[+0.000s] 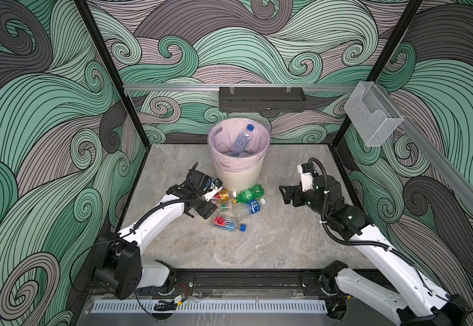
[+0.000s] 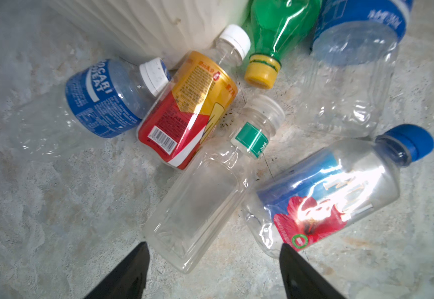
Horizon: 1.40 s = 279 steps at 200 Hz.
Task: Throw the plastic bottles in the bin
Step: 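Withdraw the right gripper while the left gripper grasps another green-label clear bottle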
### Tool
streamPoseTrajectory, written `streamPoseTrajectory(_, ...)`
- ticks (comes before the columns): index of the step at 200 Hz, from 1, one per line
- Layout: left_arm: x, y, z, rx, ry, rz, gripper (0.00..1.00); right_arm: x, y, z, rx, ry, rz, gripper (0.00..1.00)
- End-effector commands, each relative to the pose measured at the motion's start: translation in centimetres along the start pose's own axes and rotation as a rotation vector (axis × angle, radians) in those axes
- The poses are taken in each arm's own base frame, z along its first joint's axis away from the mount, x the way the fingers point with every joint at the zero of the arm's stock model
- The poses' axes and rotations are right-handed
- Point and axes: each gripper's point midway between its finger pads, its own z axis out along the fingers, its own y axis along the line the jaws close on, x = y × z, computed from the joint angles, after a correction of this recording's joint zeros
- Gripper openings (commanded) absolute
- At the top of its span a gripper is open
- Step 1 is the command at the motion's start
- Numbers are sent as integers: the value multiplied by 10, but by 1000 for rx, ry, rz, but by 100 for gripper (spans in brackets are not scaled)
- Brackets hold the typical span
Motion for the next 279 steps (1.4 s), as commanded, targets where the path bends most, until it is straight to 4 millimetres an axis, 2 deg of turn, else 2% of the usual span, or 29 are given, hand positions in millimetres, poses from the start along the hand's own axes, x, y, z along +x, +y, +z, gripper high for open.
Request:
streamPoseTrajectory(1,-4,6,13,-5,56,44,80,-4,0,-1,-5,-19,-4,94)
streamPoseTrajectory(50,-1,18,42,-40,138,50,80,-6,2,-2,-15,-24,-4,94)
streamPoseTrajectory(80,4,12,52,-8,173,45,78,-5,0,-3,-8,-27,-8,94)
streamPoseTrajectory(137,31,-3,61,36,260,69,73,-12,1,4,-14,-47,-11,94)
streamPoseTrajectory(174,37,-6,63,39,298,53,56,-15,1,7,-14,-48,-16,94)
streamPoseTrajectory(201,37,-2,58,9,288,36,55,-14,0,10,-11,-44,-17,94)
streamPoseTrajectory(225,28,1,45,-17,232,0,51,-14,0,11,-11,-42,-17,94)
streamPoseTrajectory(266,20,-2,14,-35,121,-71,49,-14,-1,13,-10,-36,-20,94)
streamPoseTrajectory(270,15,0,3,-50,83,-81,49,-13,-1,14,-11,-35,-19,94)
streamPoseTrajectory(279,16,1,-5,-72,59,-100,49,-11,-1,15,-12,-31,-14,94)
